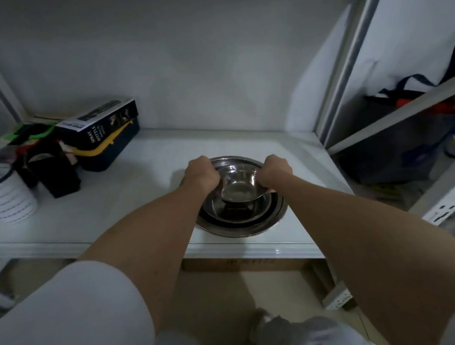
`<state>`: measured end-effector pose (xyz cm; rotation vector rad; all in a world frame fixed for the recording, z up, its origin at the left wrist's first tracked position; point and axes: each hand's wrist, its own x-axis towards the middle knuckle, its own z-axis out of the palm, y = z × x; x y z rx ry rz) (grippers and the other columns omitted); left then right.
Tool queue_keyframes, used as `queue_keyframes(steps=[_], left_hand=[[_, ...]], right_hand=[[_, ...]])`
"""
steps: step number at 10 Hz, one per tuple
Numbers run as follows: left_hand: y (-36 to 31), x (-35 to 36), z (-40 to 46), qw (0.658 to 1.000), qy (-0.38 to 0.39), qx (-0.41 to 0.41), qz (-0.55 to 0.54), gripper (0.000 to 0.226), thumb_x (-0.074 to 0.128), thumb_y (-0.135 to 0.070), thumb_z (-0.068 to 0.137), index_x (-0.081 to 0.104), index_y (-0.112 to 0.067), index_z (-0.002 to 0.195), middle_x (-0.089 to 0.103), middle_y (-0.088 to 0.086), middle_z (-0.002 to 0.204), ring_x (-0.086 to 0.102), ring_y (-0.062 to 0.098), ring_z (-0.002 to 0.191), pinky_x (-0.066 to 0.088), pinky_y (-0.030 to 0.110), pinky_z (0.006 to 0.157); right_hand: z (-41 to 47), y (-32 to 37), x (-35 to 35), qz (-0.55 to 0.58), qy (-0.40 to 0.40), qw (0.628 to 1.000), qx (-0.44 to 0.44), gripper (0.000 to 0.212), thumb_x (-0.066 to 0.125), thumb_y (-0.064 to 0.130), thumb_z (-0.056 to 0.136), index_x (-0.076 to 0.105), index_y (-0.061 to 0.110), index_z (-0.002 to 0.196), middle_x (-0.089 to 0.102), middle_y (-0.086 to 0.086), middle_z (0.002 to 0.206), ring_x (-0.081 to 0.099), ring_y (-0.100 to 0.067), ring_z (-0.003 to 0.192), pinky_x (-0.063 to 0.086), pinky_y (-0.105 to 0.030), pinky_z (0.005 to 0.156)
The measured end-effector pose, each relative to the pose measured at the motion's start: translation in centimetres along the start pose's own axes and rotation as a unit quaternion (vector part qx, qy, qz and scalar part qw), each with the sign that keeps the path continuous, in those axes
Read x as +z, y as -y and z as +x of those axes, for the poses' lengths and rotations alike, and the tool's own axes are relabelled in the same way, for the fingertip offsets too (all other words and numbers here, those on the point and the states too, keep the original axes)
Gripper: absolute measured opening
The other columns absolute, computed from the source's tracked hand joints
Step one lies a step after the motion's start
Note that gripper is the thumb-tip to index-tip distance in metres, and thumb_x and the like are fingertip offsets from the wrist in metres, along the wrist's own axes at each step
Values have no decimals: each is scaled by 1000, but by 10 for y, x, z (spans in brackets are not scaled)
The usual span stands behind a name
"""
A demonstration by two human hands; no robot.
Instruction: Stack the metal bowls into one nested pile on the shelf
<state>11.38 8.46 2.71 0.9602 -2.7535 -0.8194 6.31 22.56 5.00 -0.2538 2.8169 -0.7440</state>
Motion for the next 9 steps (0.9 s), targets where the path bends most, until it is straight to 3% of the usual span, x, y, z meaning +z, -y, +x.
queue_keyframes(steps=[1,2,3,4,6,7,9], left_hand=[[8,13,-1,1000,-5,2,30,21,54,-6,90,66,0,105,69,18,104,68,33,94,51,33,73],[14,20,0,998,-23,15,64,20,52,-2,89,66,0,103,70,18,104,68,34,94,55,37,78],[16,23,-1,991,-42,36,122,22,53,-2,88,66,-1,105,67,18,109,64,34,102,53,39,80],[19,25,-1,987,-42,48,146,24,53,-3,87,66,0,107,68,20,110,65,36,103,54,40,83],[11,20,-2,990,-34,67,118,16,54,-4,85,67,-4,96,69,16,100,62,30,82,50,35,66],[5,9,-6,994,-32,66,85,23,52,-6,84,64,-10,104,65,12,107,62,31,93,52,37,73],[-2,-29,-18,993,-51,94,-42,29,54,-23,86,65,-21,113,65,4,119,61,27,108,49,34,88]], right_hand=[[1,-10,14,-18,24,1000,-4,15,54,6,84,59,5,98,57,-9,87,58,-26,80,51,-31,72],[3,-14,26,-45,28,998,-22,27,52,6,89,61,1,114,60,-14,97,63,-29,92,51,-32,77],[2,-14,32,-61,13,997,-34,27,52,4,90,62,-1,114,65,-17,110,64,-31,97,49,-31,75],[-1,-14,36,-89,-6,995,-50,32,50,6,88,60,0,118,61,-21,120,58,-35,110,50,-39,92],[-4,-13,27,-77,-15,995,-56,32,53,8,87,58,1,119,55,-20,122,56,-35,112,50,-36,87],[-9,-7,17,-63,-19,996,-65,39,52,10,87,53,3,125,52,-17,125,51,-35,117,49,-42,95],[-27,2,-7,-9,-64,990,-123,40,52,12,83,58,12,123,57,-10,125,54,-30,113,48,-37,85]])
